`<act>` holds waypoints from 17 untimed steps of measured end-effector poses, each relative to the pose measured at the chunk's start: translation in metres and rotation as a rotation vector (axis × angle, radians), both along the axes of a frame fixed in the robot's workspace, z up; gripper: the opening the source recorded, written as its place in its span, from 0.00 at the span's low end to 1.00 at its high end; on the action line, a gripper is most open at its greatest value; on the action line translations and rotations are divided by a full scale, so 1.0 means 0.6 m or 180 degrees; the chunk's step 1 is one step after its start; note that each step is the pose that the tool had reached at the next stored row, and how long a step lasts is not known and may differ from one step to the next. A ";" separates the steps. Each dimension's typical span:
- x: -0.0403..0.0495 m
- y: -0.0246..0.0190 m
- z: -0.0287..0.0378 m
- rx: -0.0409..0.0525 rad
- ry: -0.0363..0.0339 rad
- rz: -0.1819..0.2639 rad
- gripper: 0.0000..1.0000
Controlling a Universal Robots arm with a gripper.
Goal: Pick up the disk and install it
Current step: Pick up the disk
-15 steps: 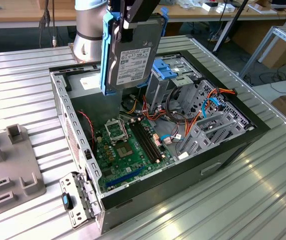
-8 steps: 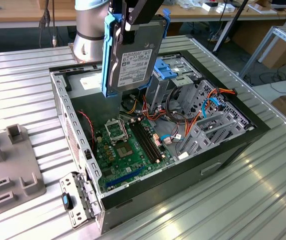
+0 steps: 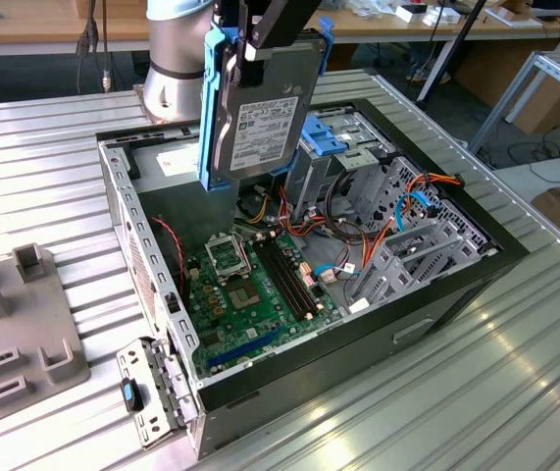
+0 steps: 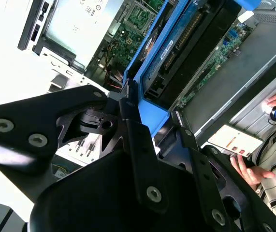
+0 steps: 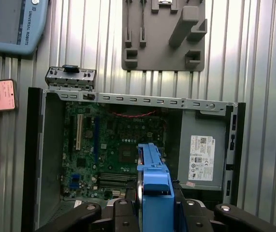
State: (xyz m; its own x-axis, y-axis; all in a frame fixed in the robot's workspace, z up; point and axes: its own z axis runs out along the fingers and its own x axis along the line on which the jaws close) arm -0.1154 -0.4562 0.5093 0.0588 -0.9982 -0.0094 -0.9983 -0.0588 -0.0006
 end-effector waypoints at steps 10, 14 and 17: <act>0.046 -0.0004 0.000 0.0000 0.0000 0.0000 0.37; 0.046 -0.0053 0.000 0.0000 0.0000 0.0000 0.37; 0.052 -0.0054 0.000 0.0000 0.0000 0.0000 0.37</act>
State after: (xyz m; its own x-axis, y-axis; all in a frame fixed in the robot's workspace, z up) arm -0.0845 -0.4595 0.5092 0.0588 -0.9982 -0.0094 -0.9983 -0.0588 -0.0005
